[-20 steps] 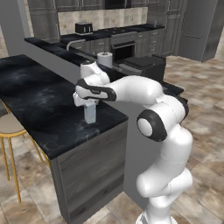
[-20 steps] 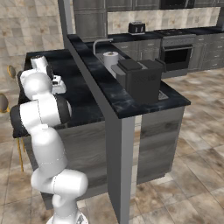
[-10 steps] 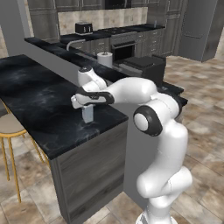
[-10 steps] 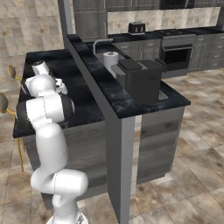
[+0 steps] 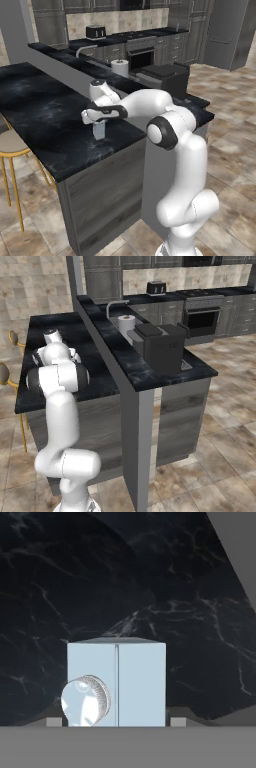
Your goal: Move the drinks to the dining counter.
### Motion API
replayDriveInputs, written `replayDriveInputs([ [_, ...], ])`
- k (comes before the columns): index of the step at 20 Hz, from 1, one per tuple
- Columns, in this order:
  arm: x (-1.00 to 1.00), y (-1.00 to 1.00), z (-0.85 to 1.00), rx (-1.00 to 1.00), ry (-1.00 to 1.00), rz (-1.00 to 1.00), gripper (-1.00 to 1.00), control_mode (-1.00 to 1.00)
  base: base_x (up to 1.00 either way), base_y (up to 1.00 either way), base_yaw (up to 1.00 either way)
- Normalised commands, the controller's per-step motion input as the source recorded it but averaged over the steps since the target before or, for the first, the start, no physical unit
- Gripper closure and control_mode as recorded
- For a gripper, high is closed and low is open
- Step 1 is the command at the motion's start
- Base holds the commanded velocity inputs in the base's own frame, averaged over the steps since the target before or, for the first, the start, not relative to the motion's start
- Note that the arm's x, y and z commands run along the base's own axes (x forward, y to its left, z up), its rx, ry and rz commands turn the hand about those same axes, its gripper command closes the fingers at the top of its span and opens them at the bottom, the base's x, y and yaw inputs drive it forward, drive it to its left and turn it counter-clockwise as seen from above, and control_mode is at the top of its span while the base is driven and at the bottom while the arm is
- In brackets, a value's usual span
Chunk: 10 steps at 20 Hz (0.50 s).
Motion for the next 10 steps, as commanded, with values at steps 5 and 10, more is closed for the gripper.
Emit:
replayDriveInputs([
  [5, 0.39, 0.00, 0.00, 0.01, 0.02, 0.00, 1.00, -1.00, 0.00, 0.00, 0.00],
  [10, 0.24, 0.00, 0.00, 0.02, 0.07, 0.00, 1.00, -1.00, 0.00, 0.00, 0.00],
])
